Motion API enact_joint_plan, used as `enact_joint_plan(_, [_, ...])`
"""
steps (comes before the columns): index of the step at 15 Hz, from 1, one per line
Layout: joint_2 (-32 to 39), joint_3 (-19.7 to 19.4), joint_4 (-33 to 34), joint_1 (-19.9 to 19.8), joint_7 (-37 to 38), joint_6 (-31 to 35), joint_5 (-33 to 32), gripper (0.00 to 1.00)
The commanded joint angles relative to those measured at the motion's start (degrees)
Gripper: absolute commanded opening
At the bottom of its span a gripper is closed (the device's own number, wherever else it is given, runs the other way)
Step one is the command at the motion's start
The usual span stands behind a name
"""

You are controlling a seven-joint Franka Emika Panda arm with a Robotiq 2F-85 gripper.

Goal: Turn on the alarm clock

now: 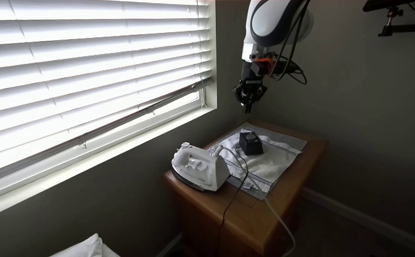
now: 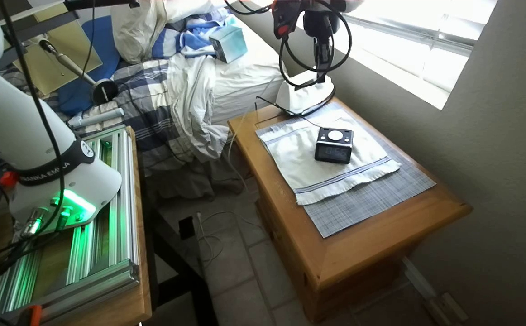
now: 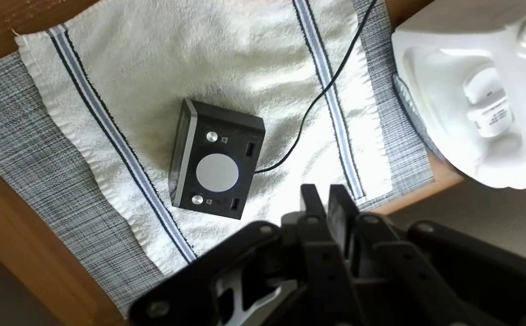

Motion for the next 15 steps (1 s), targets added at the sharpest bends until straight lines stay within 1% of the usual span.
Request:
enact_joint_plan(1, [5.4, -1.4, 5.7, -0.4, 2.6, -1.1, -0.1, 0.00])
enact_joint_plan(6, [11.2, -2.8, 9.5, -1.4, 4.3, -2.3, 0.6, 0.00])
enact_joint_plan(7, [8.1, -2.6, 6.2, -1.1, 2.7, -0.7, 0.0, 0.00])
enact_joint_plan(9, [9.1, -2.7, 6.6, -1.2, 2.7, -0.7, 0.0, 0.01])
enact_joint_plan(15, [8.8, -2.7, 6.6, -1.0, 2.7, -0.7, 0.0, 0.00])
